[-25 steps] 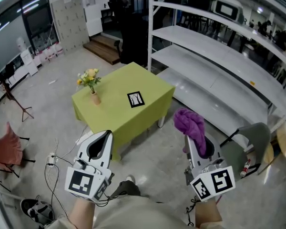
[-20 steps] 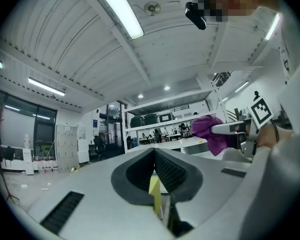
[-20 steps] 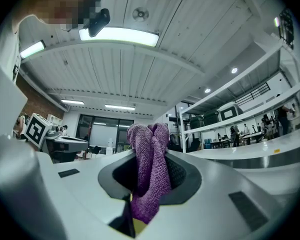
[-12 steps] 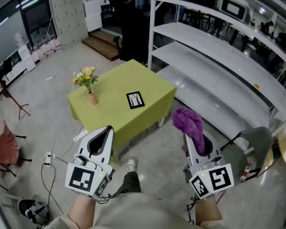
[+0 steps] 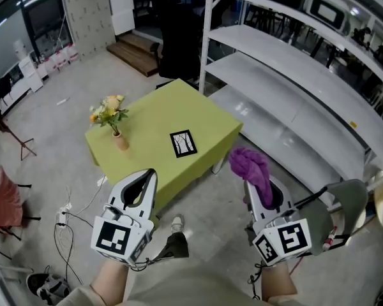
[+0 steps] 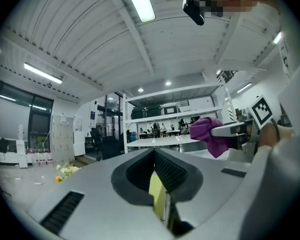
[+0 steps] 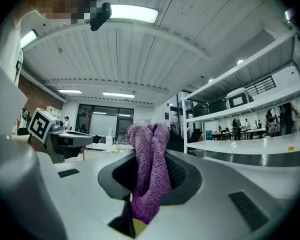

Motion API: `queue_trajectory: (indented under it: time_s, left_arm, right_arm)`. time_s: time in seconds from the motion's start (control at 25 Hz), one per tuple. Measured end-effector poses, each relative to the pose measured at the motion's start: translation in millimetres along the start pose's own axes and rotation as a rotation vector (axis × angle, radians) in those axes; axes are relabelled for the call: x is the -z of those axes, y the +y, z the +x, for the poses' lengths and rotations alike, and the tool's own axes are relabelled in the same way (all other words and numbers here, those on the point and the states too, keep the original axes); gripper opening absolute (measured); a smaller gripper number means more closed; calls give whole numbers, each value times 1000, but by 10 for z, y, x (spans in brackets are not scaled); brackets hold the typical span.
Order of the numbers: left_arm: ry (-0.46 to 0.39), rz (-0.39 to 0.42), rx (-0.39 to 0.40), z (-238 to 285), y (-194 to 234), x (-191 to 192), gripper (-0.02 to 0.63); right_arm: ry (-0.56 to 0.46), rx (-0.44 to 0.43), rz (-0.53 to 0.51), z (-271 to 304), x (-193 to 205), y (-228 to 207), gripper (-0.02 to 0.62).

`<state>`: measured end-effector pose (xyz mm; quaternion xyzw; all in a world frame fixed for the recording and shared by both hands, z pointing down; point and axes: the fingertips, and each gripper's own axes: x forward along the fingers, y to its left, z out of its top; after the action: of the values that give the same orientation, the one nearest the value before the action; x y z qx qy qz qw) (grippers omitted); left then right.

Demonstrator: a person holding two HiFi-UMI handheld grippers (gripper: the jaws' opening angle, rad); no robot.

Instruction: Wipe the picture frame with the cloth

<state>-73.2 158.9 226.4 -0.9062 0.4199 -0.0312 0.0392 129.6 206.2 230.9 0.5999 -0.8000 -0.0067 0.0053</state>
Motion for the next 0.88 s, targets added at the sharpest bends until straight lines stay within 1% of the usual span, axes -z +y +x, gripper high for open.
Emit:
queue_trajectory:
  time_s: [0.16, 0.32, 0.6, 0.72, 0.88]
  left_arm:
    - [73, -10, -5, 419, 389, 165, 8]
    - [73, -41, 34, 897, 741, 296, 8]
    - [136, -64, 54, 1640, 1446, 568, 8]
    - [157, -76, 69, 1895, 1683, 668, 8]
    - [192, -88, 94, 2192, 1900, 902, 8]
  right_arm:
    - [48, -7, 2, 559, 97, -94, 86]
    - [92, -24, 8, 1189, 198, -184, 86]
    - [160, -45, 17, 2289, 381, -313, 87]
    - [191, -61, 24, 2691, 472, -331, 87]
    - [237, -97, 35, 3151, 671, -338, 87]
